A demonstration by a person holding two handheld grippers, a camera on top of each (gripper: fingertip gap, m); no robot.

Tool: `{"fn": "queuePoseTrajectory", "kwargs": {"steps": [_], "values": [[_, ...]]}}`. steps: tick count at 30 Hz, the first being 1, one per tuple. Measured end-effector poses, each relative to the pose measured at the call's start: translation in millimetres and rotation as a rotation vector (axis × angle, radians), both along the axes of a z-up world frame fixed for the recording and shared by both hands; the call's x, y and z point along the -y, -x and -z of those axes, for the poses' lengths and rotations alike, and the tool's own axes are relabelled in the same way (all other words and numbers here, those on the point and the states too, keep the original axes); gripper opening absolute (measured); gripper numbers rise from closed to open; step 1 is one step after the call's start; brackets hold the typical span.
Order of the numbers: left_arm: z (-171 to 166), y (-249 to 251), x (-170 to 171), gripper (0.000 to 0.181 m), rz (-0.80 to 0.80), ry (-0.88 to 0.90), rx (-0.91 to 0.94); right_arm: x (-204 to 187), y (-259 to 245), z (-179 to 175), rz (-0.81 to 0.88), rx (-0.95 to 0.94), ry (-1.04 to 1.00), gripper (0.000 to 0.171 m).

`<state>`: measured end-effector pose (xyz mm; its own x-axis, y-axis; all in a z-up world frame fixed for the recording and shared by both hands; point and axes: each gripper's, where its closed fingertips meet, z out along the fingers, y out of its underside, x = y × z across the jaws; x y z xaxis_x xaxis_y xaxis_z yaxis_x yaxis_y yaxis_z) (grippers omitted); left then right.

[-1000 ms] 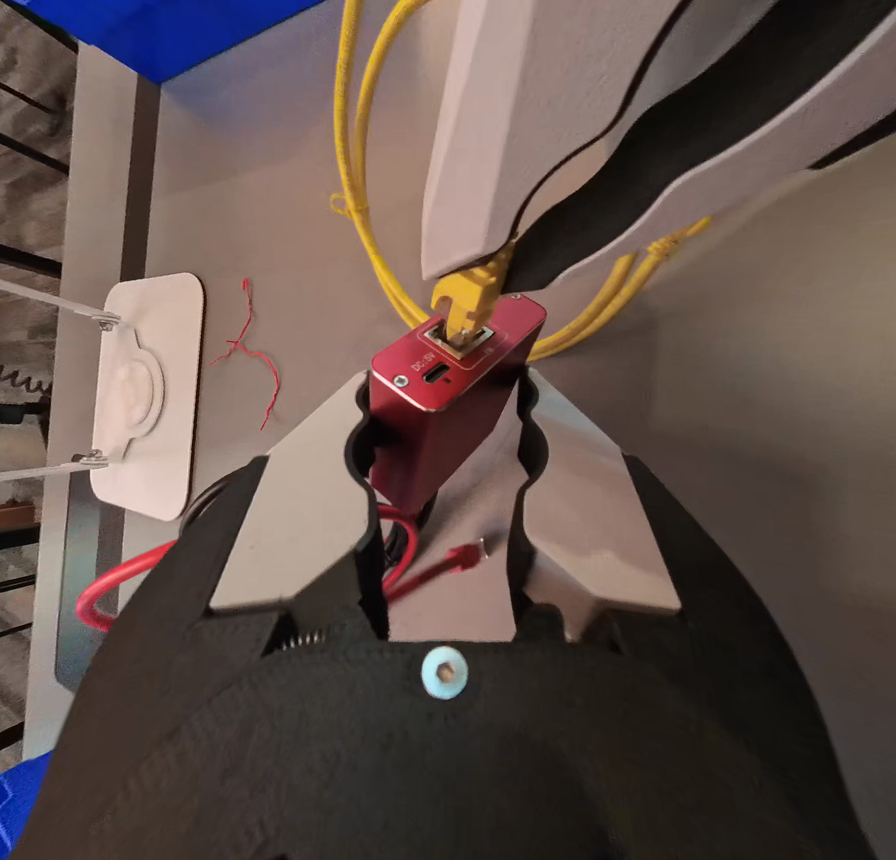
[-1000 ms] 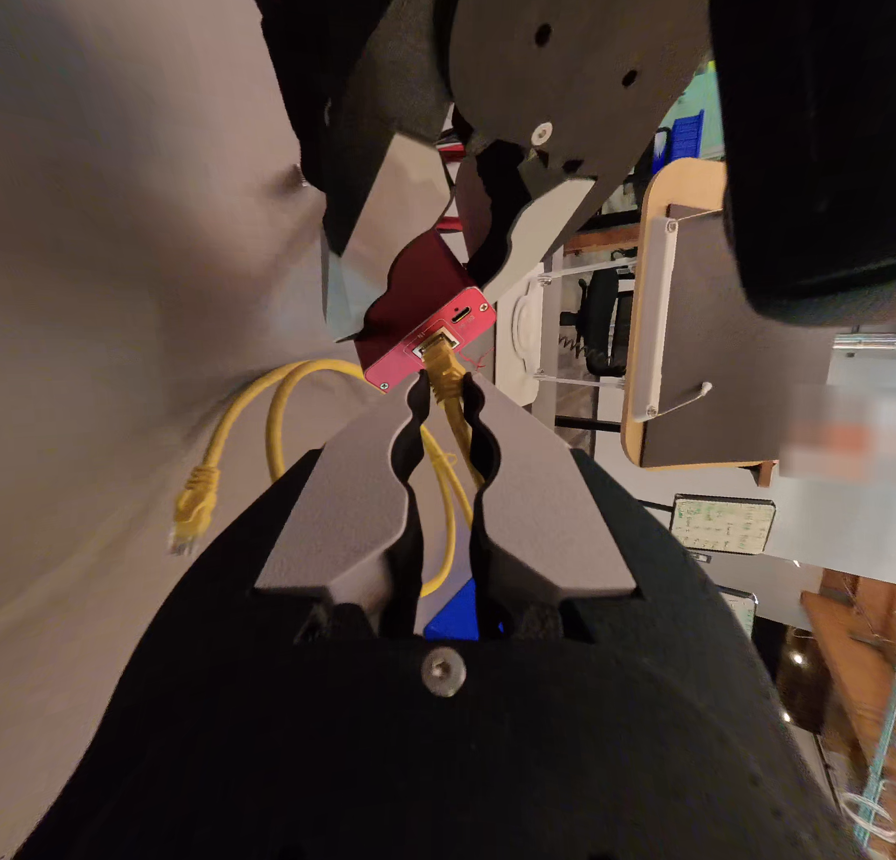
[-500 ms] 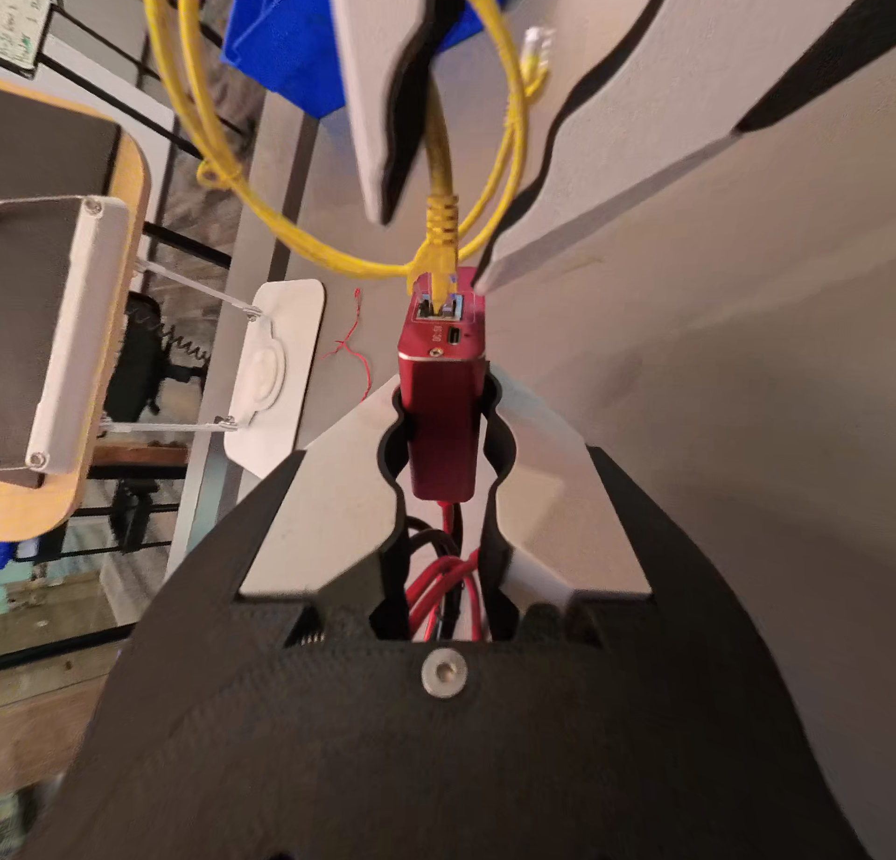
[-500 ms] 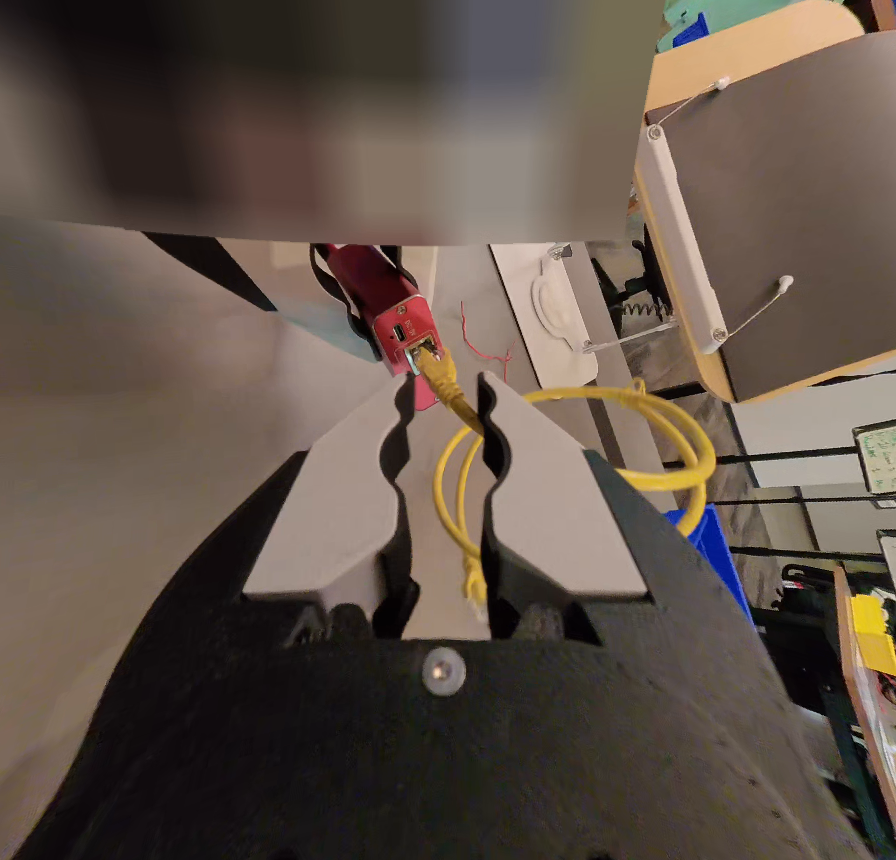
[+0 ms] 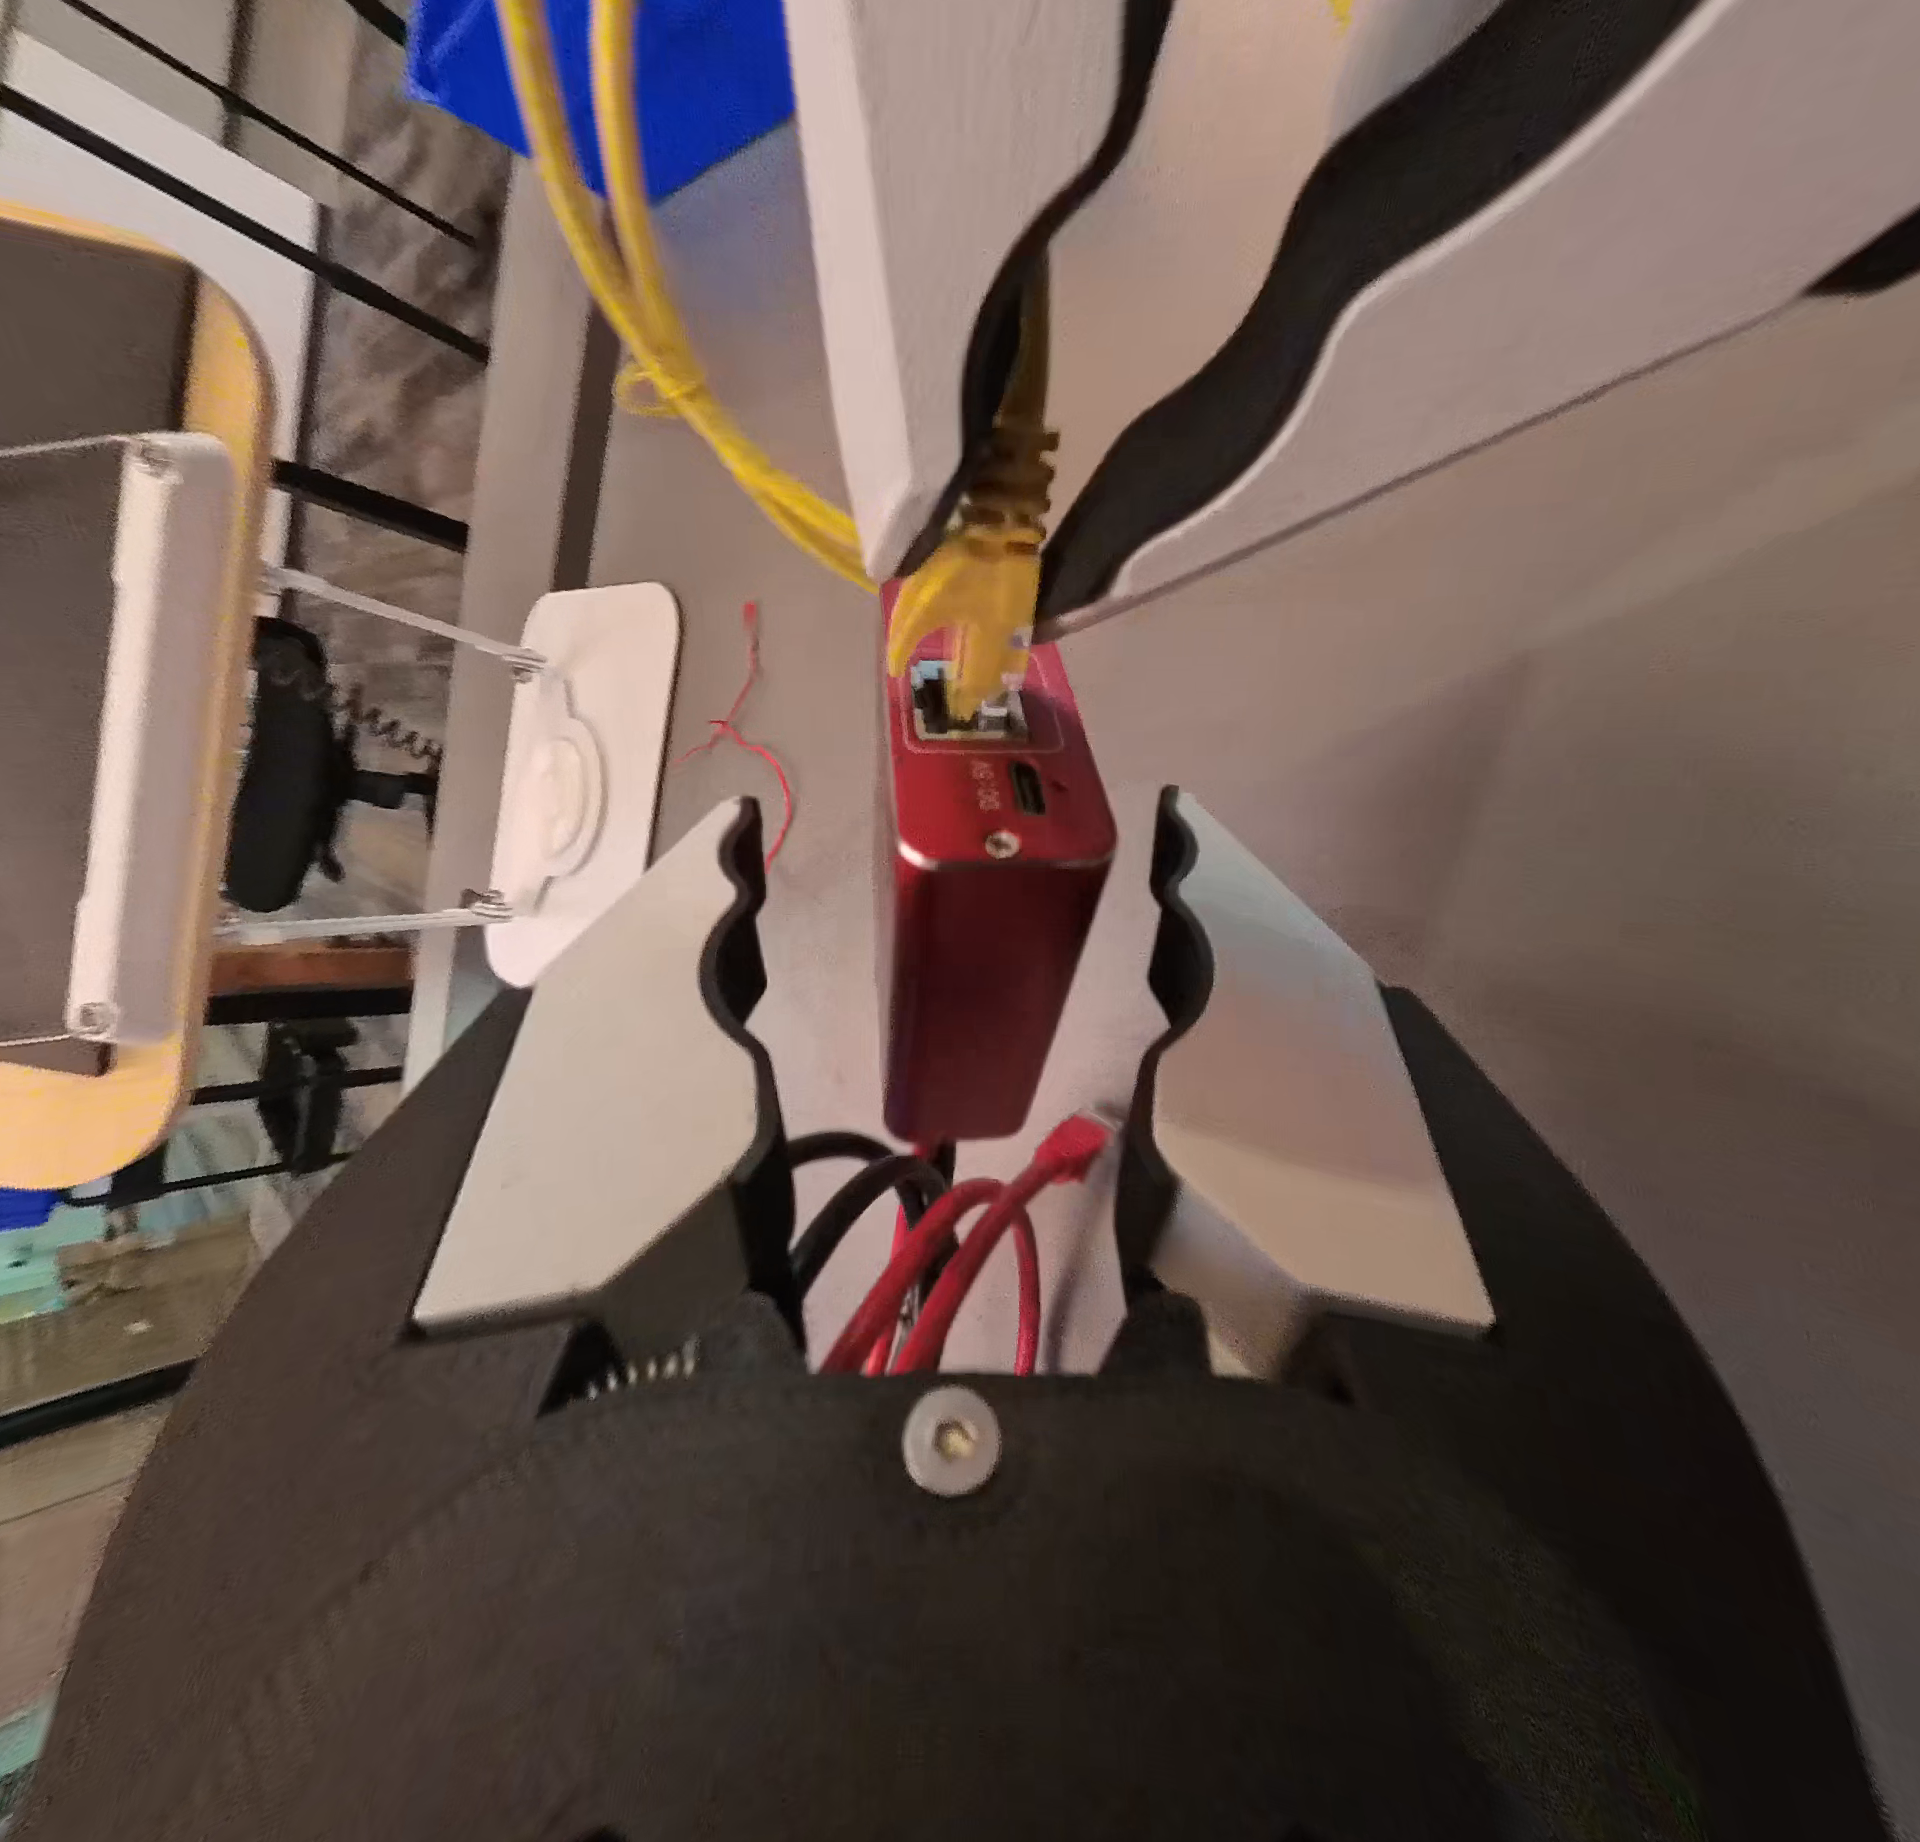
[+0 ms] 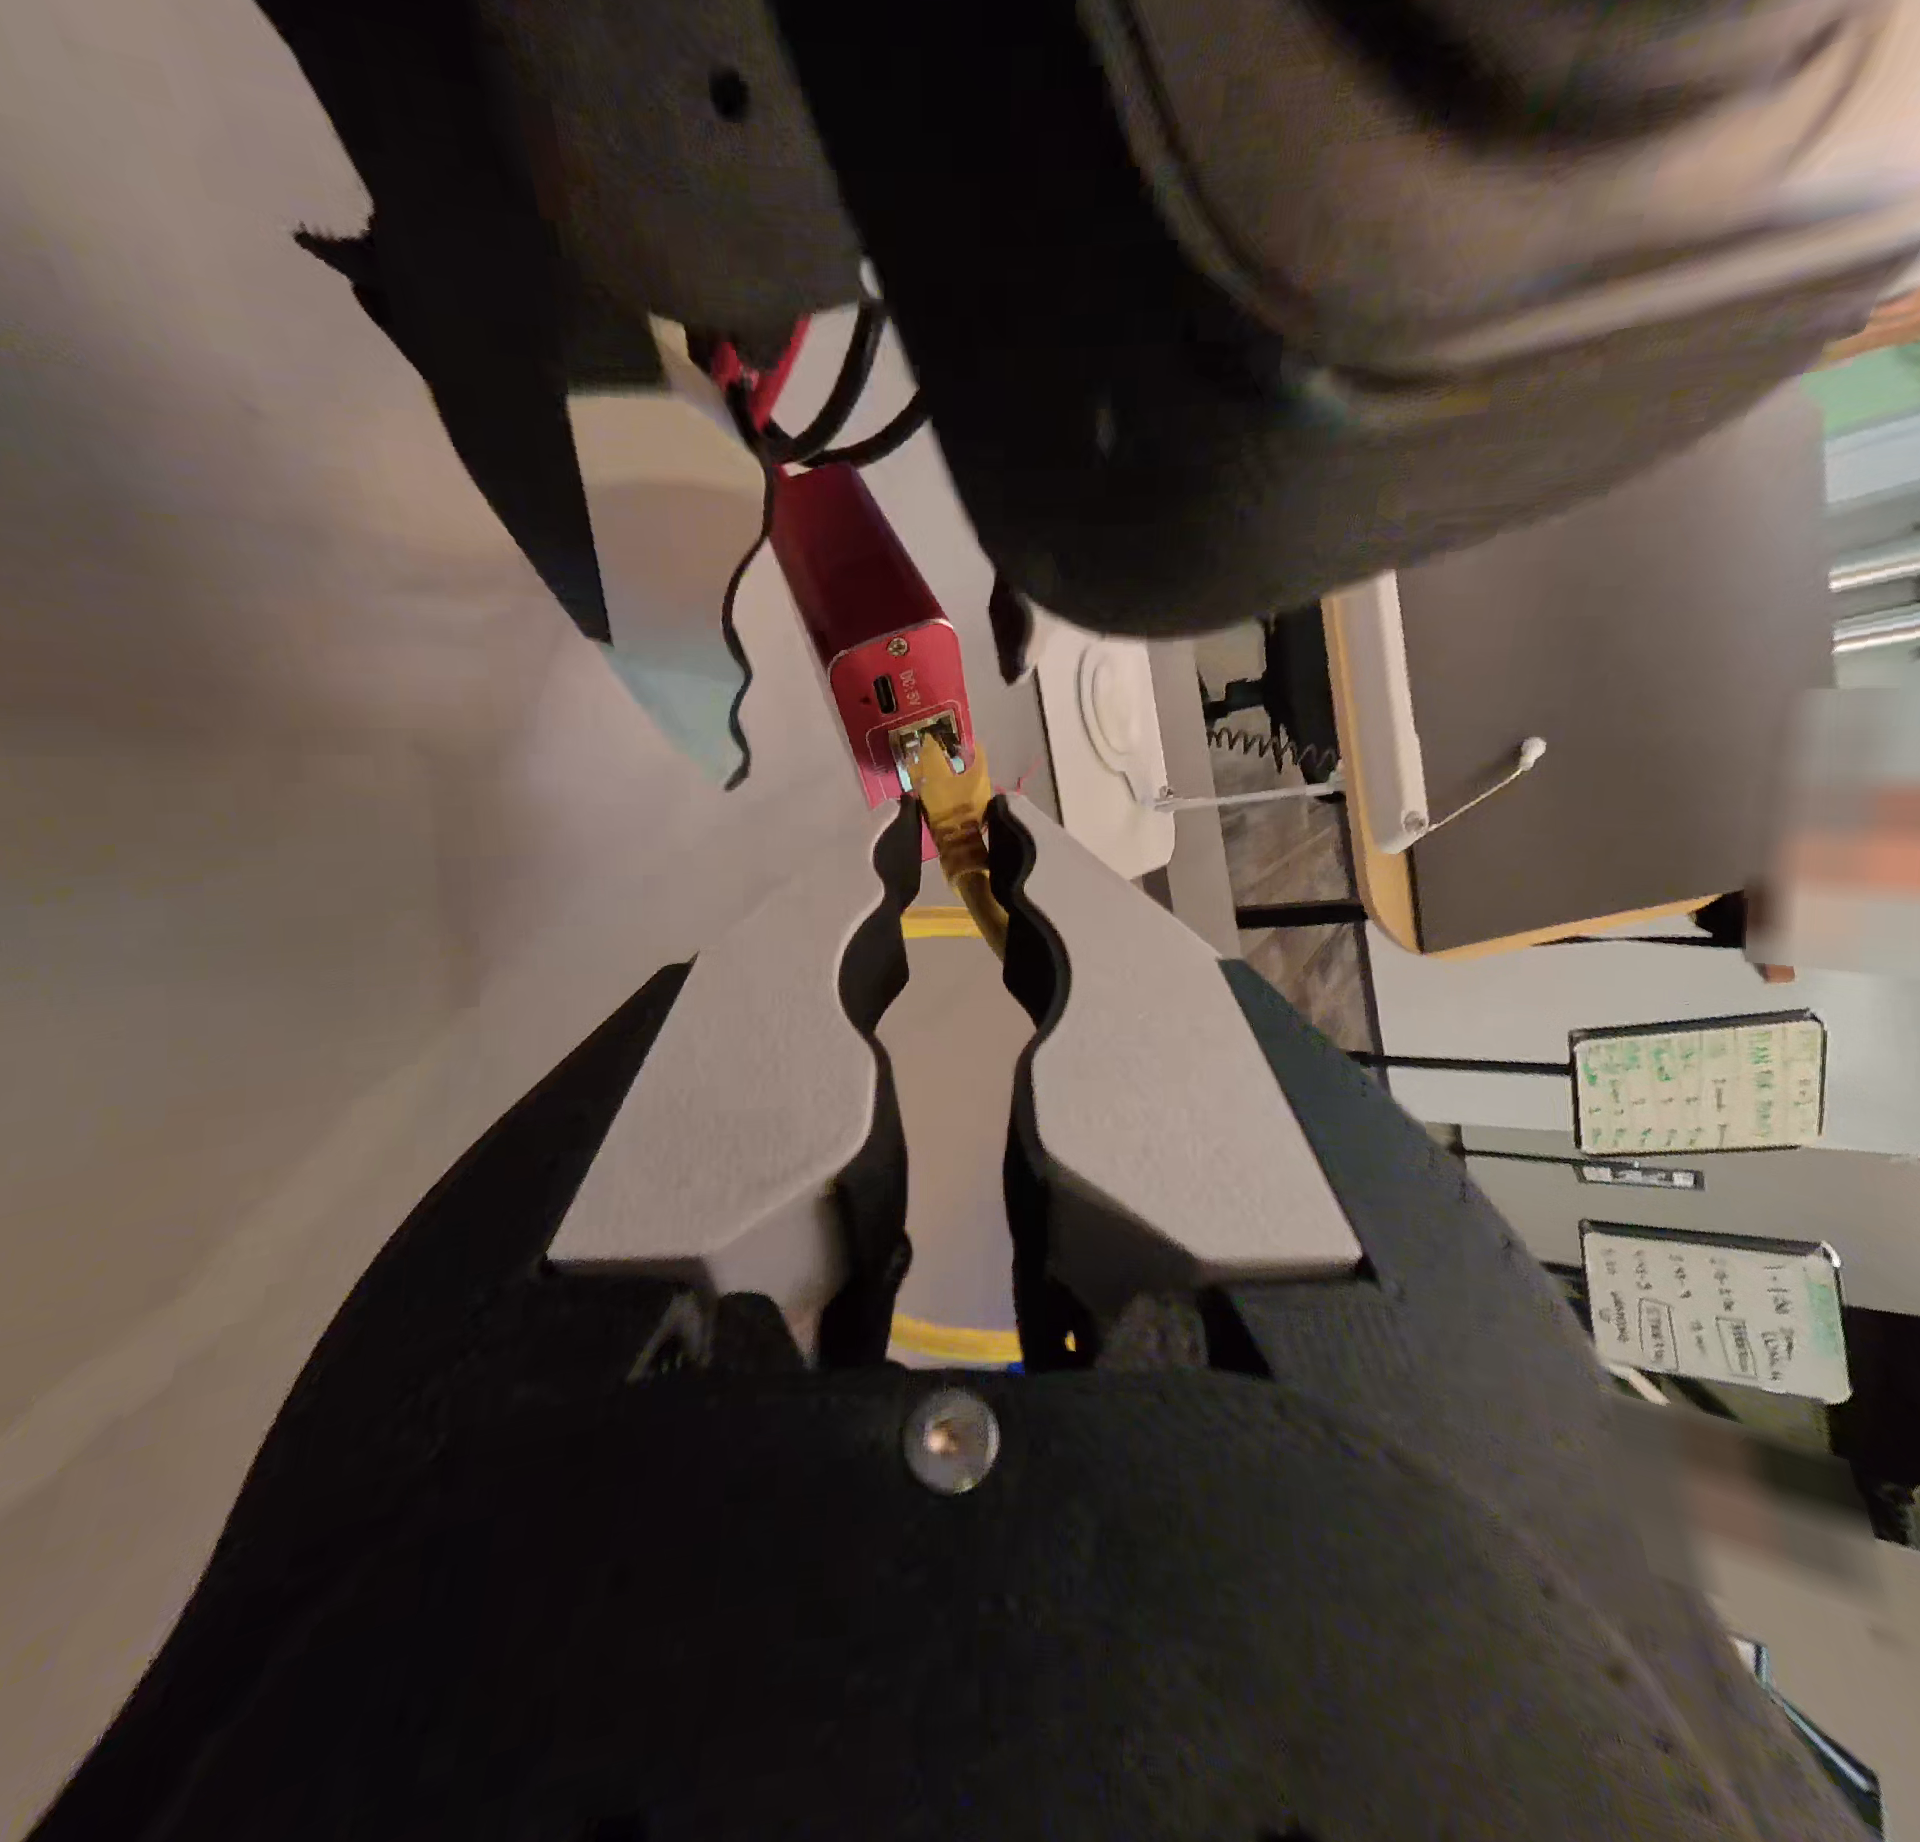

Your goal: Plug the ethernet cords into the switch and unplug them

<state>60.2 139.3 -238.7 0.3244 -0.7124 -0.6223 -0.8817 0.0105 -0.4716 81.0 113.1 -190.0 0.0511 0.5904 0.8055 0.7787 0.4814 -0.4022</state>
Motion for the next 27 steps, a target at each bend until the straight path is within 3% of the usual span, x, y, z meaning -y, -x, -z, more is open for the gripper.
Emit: {"fn": "queuePoseTrajectory", "kwargs": {"steps": [3, 6, 15, 27], "values": [[6, 1, 4, 0.067, 0.060, 0.021, -0.045, 12, 8, -4, -0.058, -0.012, 0.005, 0.010], [12, -4, 10, 0.050, 0.101, 0.035, -0.060, 22, 16, -9, -0.102, -0.047, 0.034, 0.010], [-14, -6, 6, 0.046, 0.099, -0.083, -0.009, 23, 17, -21, -0.161, -0.290, 0.238, 0.010], [-19, -2, 1, 0.046, 0.059, -0.158, -0.092, 28, 14, -23, -0.202, -0.325, 0.291, 0.014]]}}
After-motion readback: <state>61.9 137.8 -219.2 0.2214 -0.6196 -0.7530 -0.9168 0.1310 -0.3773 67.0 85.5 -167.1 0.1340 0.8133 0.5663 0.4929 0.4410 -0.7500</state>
